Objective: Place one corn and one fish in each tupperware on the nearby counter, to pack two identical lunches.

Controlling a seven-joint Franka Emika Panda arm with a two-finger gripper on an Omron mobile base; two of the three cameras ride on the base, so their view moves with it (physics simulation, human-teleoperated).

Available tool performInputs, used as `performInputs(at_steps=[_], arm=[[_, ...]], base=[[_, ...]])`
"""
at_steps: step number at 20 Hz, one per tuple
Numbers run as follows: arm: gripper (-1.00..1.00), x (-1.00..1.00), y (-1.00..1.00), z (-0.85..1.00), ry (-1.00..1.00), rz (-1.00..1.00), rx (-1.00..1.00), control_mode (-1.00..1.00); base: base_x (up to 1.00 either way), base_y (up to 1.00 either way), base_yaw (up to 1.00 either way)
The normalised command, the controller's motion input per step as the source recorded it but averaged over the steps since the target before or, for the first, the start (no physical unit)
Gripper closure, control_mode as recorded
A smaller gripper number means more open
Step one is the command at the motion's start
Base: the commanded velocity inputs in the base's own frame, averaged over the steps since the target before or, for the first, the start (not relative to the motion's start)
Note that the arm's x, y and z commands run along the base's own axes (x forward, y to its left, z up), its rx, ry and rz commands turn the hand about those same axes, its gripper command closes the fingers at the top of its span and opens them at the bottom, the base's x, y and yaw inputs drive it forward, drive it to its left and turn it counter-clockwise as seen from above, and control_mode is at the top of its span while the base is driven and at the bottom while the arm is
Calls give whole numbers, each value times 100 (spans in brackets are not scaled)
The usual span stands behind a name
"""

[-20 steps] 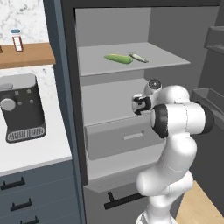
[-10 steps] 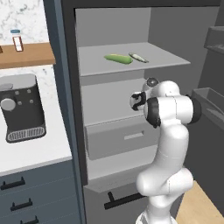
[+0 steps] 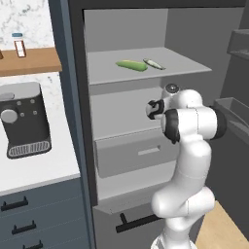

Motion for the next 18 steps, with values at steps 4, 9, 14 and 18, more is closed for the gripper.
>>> performInputs(at_steps=[4, 9, 14, 18], arm=[[100, -100, 14, -49, -3, 0, 0, -100], [100, -100, 56, -7, -13, 0, -1, -100], [100, -100, 43, 64, -8, 1, 0, -100], [100, -100, 24, 100, -4, 2, 0, -100]], base=[[0, 0, 0], [0, 0, 0], [0, 0, 0], [0, 0, 0]])
